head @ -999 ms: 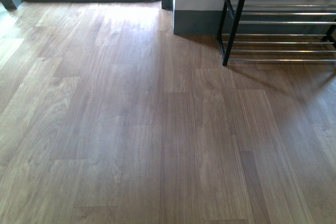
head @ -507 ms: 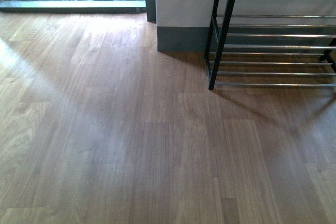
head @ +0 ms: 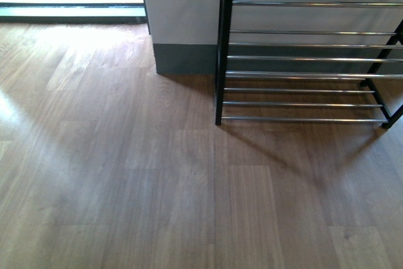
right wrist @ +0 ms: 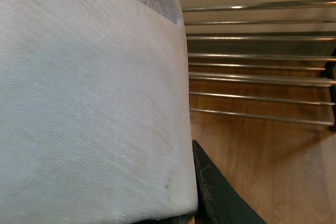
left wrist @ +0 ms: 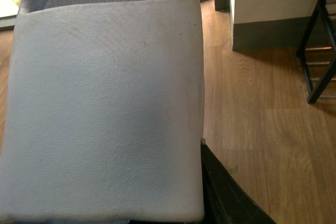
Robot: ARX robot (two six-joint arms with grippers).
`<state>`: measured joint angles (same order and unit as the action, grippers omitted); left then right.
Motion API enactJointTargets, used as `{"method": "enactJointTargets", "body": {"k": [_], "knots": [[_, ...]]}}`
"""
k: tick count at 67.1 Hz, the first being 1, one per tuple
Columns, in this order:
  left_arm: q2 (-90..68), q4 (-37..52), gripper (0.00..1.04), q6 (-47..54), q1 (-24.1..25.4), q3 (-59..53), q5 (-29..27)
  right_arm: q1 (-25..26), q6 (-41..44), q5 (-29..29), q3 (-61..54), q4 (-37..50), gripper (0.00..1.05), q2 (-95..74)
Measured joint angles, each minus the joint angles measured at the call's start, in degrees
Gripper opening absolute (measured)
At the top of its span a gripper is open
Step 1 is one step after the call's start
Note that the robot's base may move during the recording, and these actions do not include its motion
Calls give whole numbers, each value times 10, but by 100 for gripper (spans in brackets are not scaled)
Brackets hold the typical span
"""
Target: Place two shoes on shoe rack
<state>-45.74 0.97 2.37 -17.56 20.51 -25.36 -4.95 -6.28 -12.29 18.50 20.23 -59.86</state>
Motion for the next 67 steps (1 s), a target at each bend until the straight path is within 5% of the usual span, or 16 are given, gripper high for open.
{"method": "enactJointTargets", "body": {"k": [67], "knots": [[-1, 0, 2, 0, -1, 0, 0, 1, 0, 1, -2, 0, 1, -1]]}}
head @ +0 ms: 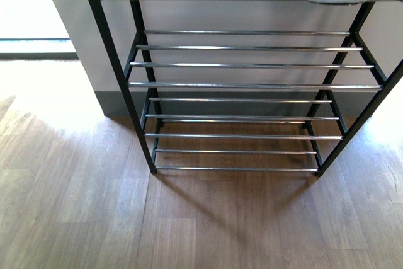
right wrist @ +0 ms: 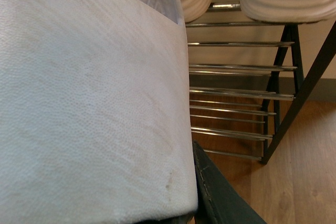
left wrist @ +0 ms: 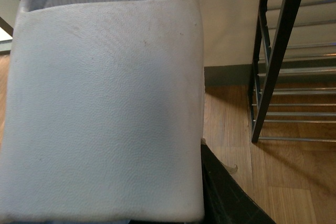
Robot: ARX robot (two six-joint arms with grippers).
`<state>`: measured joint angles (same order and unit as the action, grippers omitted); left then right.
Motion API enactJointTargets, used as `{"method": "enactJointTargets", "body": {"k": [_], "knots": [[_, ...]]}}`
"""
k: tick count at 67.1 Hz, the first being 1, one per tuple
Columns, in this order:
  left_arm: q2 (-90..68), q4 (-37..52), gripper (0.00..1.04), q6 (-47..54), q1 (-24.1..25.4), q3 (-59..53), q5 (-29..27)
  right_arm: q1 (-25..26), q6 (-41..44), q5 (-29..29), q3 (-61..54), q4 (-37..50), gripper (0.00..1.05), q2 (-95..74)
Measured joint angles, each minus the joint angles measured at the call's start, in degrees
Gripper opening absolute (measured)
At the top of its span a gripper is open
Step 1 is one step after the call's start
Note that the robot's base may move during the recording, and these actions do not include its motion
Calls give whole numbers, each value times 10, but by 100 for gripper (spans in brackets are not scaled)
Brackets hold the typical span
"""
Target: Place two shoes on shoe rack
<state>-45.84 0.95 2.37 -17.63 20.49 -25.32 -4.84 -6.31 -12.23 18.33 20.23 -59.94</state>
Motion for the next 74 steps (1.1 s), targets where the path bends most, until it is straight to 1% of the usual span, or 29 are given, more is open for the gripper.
{"method": "enactJointTargets", "body": {"k": [63, 65, 66, 69, 74], "knots": [[0, 0, 2, 0, 0, -1, 0, 0, -1, -2, 0, 1, 1, 0], [1, 0, 2, 0, 0, -1, 0, -3, 10, -18, -7, 48, 1, -11], [1, 0, 2, 0, 0, -1, 0, -9, 15, -19, -9, 77, 1, -20], [1, 0, 2, 0, 0, -1, -1, -26, 19, -6, -5, 123, 1, -42], [1, 0, 2, 0, 0, -1, 0, -61, 22, 18, 25, 127, 1, -78]]}}
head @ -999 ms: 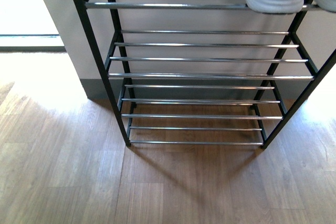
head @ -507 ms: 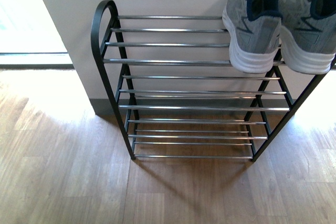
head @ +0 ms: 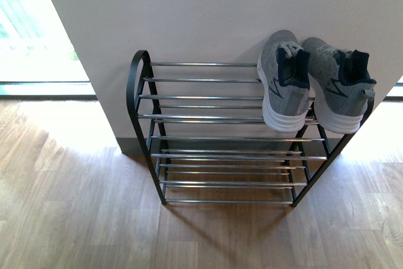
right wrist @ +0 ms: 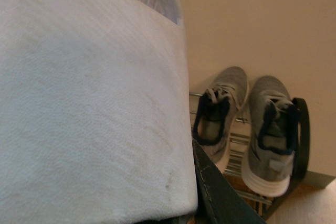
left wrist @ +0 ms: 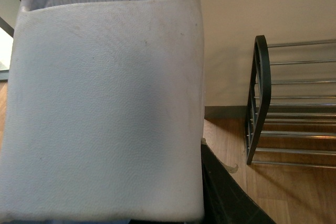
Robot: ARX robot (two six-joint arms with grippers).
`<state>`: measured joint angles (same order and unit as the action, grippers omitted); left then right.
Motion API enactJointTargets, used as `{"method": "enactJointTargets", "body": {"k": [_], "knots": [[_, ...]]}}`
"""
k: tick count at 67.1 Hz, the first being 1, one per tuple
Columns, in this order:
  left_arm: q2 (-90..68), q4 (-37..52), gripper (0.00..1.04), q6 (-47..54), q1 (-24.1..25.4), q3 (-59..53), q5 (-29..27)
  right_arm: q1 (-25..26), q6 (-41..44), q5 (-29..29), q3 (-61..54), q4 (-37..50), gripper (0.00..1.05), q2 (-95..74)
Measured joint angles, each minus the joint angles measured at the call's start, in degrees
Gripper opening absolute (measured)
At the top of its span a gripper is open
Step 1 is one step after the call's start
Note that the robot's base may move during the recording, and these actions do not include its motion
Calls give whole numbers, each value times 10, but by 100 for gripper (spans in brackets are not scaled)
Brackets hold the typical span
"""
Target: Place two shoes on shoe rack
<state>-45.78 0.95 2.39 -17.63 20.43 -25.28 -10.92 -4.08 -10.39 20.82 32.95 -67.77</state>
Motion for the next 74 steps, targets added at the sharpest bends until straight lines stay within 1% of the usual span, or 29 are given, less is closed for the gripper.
{"method": "enactJointTargets", "body": {"k": [11, 18, 20, 27, 34, 42, 52, 58, 74], "knots": [[0, 0, 2, 0, 0, 0, -1, -90, 9, 77, 99, -47, 1, -110], [0, 0, 2, 0, 0, 0, 0, -136, 9, 116, 163, -71, 1, -184], [0, 0, 2, 0, 0, 0, -1, -162, 14, 145, 201, -76, 1, -233], [0, 0, 2, 0, 0, 0, -1, -199, 38, 201, 267, -82, 1, -319], [0, 0, 2, 0, 0, 0, -1, -226, 67, 252, 331, -86, 1, -403], [0, 0, 2, 0, 0, 0, -1, -243, 97, 299, 404, -100, 1, -494], [0, 0, 2, 0, 0, 0, -1, -245, 115, 353, 488, -133, 1, -588], [0, 0, 2, 0, 0, 0, -1, -238, 125, 379, 542, -149, 1, -646], [0, 0, 2, 0, 0, 0, -1, -212, 142, 424, 668, -194, 1, -759]]}}
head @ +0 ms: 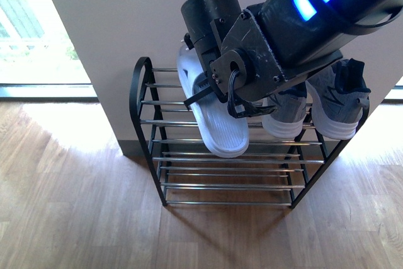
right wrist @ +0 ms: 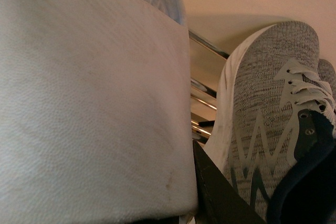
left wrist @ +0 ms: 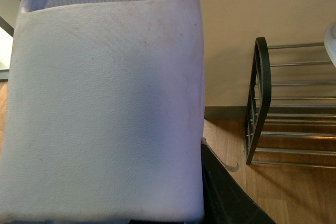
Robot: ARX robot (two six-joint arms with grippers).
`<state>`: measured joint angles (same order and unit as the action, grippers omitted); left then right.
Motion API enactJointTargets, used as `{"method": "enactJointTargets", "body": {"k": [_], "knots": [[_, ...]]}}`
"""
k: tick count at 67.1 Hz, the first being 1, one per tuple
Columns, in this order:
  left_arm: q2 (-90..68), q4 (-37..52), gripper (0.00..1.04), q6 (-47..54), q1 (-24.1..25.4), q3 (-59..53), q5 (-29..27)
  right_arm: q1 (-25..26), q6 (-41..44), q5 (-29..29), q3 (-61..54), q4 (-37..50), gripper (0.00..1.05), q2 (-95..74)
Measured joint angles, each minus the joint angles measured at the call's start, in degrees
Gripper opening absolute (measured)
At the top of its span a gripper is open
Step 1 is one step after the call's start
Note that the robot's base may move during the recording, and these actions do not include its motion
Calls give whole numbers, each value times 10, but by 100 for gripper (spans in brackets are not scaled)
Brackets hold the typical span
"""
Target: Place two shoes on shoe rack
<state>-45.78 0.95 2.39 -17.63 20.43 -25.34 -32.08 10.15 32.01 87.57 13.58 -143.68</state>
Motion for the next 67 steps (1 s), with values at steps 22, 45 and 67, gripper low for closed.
{"method": "enactJointTargets", "body": {"k": [22, 45, 67], "knots": [[0, 0, 2, 0, 0, 0, 0, 40, -15, 71, 184, -98, 1, -122], [0, 0, 2, 0, 0, 0, 0, 53, 10, 74, 234, -78, 13, -156], [0, 0, 2, 0, 0, 0, 0, 62, -27, -18, 70, -11, 60, -43]]}}
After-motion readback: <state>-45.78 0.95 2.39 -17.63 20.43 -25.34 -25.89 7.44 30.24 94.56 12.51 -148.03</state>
